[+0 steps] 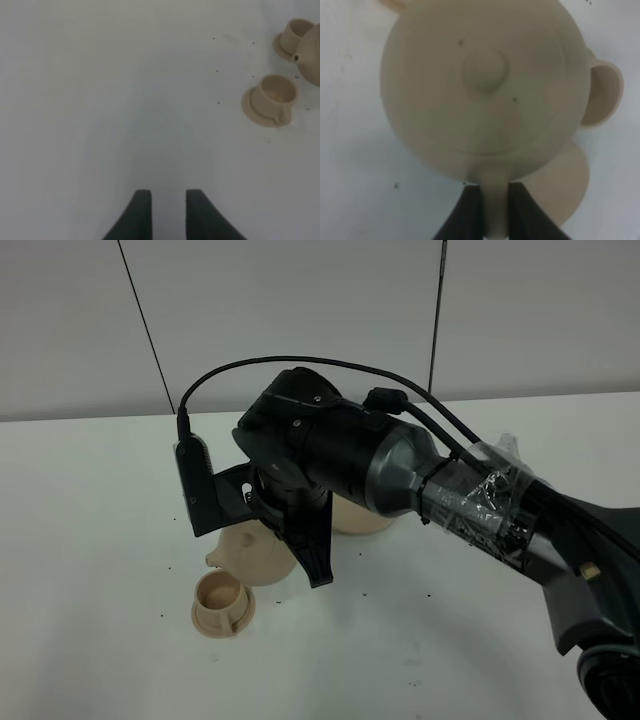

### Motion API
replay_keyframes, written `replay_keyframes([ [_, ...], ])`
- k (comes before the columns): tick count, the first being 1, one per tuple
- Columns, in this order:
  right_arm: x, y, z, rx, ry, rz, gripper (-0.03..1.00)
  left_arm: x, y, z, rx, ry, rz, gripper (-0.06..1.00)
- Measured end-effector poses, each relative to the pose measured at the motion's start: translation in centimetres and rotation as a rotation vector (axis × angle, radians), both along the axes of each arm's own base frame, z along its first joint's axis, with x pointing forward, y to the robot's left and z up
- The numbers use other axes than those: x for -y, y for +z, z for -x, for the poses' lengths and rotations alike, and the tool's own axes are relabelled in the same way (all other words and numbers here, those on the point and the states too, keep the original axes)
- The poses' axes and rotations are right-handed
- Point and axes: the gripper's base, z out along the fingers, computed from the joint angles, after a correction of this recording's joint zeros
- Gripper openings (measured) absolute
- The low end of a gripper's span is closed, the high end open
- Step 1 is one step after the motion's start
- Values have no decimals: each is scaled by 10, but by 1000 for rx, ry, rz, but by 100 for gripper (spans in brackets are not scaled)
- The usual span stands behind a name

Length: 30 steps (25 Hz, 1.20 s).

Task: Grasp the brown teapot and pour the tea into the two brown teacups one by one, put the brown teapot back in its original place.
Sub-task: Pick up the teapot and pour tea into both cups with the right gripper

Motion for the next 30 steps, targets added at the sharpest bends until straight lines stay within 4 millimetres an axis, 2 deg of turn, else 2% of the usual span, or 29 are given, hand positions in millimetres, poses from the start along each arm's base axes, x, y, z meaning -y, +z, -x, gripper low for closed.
replay_keyframes([
  [7, -2, 0, 4, 12, -12, 27, 10, 0, 0, 0, 0, 0, 0, 24],
  [25, -20, 3, 25, 98, 23, 73, 10, 0, 0, 0, 0, 0, 0, 24],
  [30, -16, -6, 25, 104, 18, 116, 10, 0, 0, 0, 0, 0, 0, 24],
])
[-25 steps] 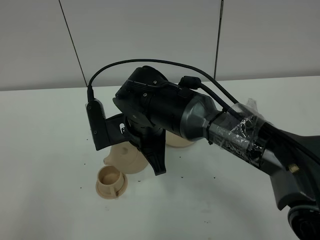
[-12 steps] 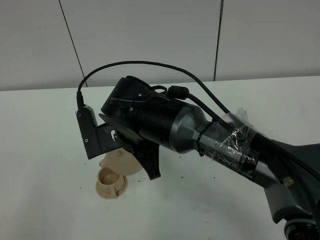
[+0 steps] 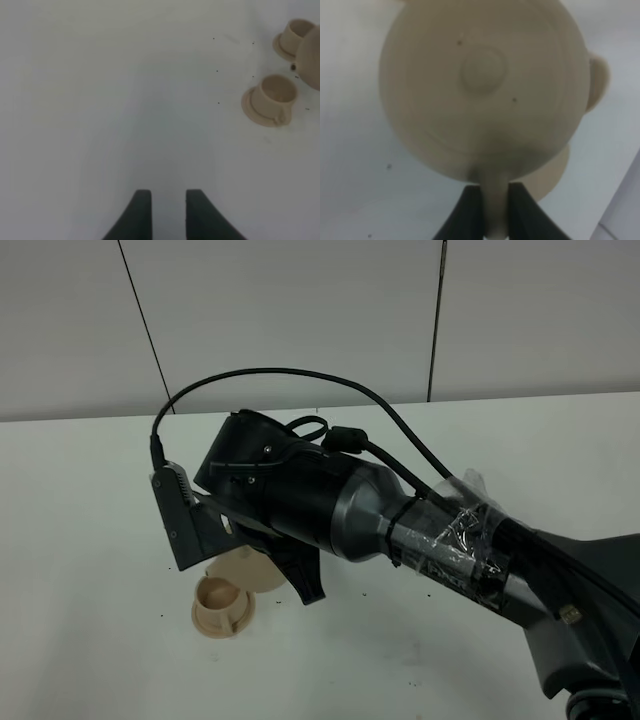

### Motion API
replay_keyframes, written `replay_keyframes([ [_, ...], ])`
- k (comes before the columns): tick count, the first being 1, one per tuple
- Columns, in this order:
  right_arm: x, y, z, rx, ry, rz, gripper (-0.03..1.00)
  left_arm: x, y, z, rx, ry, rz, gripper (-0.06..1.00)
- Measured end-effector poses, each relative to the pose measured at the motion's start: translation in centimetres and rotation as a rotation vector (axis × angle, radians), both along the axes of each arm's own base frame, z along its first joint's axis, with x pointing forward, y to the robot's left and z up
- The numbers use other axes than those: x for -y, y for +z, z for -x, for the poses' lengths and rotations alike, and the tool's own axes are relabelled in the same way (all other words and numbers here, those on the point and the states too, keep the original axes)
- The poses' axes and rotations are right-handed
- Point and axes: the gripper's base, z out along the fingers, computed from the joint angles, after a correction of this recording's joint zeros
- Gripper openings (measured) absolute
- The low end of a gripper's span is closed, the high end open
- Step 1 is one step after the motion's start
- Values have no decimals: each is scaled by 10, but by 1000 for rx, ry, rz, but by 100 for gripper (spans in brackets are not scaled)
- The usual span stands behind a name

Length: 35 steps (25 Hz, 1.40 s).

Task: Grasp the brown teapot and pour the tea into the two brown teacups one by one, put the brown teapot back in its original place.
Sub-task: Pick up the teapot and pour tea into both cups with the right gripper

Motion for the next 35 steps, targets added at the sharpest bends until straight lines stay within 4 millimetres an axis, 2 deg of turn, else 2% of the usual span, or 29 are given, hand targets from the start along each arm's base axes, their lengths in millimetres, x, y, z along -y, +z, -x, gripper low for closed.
replay_keyframes([
  [7, 3, -10, 1, 0, -9, 30, 10, 0, 0, 0, 0, 0, 0, 24],
  [27, -1, -4, -1, 80, 25, 17, 10, 0, 0, 0, 0, 0, 0, 24],
  [35, 2, -18, 0, 83, 18, 31, 10, 0, 0, 0, 0, 0, 0, 24],
])
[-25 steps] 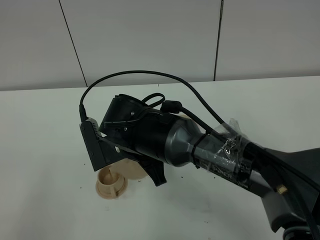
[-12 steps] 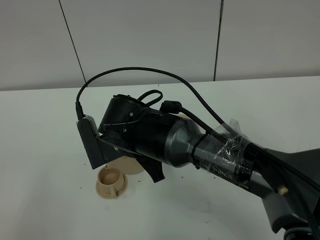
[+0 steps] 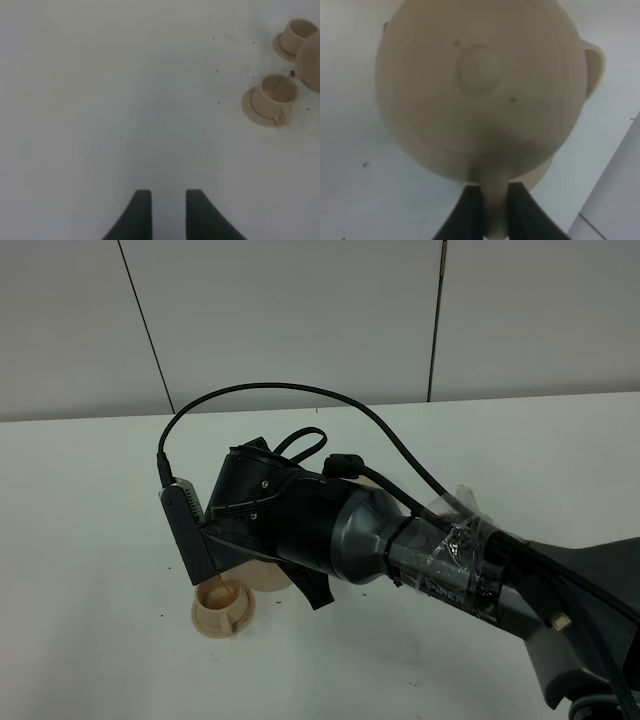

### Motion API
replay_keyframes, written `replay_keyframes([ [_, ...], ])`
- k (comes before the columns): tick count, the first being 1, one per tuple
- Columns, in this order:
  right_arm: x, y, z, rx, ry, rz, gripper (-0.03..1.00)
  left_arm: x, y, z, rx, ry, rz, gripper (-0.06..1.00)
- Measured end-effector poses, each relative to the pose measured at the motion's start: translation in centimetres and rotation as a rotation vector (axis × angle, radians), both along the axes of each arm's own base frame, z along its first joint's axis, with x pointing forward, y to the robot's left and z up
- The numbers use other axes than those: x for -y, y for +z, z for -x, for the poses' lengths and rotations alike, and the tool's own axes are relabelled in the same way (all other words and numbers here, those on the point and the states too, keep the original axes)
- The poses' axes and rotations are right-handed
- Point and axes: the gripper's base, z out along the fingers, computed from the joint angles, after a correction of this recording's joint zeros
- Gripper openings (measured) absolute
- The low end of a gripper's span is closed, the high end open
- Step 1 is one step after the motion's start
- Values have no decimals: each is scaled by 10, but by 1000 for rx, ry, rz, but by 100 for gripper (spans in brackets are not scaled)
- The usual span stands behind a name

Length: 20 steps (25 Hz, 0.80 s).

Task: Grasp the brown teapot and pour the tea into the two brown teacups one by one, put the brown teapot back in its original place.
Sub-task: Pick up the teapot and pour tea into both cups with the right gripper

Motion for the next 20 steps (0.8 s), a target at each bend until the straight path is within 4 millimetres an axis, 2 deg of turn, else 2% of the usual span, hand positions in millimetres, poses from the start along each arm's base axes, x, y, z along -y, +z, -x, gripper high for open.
replay_keyframes([
  [20, -5, 4, 5, 72, -10, 17, 10, 0, 0, 0, 0, 0, 0, 24],
])
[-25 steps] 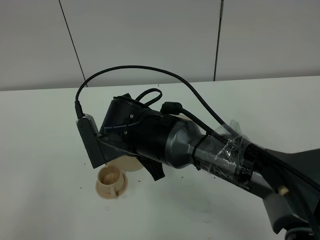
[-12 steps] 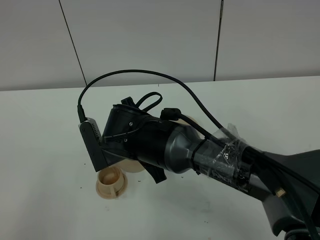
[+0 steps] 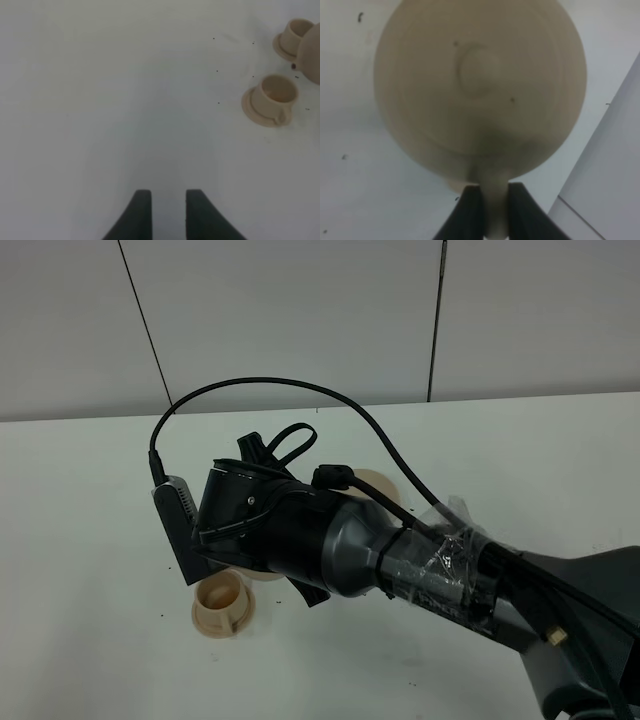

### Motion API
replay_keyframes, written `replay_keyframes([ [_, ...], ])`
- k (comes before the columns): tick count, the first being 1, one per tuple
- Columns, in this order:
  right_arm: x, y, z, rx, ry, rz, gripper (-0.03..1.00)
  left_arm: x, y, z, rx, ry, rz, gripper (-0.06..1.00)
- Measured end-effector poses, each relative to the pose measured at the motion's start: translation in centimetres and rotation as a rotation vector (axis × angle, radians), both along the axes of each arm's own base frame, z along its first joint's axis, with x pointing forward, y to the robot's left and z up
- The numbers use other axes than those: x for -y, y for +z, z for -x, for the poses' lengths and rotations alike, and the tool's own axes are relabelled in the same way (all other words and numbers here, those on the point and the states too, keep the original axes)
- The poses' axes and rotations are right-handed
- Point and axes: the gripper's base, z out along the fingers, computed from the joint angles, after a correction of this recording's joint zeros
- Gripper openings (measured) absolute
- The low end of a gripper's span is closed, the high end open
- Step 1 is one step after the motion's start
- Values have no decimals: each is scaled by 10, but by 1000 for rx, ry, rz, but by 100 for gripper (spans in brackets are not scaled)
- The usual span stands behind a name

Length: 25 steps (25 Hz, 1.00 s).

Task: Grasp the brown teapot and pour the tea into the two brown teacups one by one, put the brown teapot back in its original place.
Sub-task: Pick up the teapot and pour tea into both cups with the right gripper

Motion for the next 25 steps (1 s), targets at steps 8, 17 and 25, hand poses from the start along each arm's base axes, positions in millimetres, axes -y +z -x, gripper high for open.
replay_keyframes([
  [8, -2, 0, 6, 8, -17, 21, 10, 0, 0, 0, 0, 0, 0, 24],
  [17, -5, 2, 11, 29, -14, 40, 10, 0, 0, 0, 0, 0, 0, 24],
  [25, -9, 3, 18, 47, -1, 50, 10, 0, 0, 0, 0, 0, 0, 24],
])
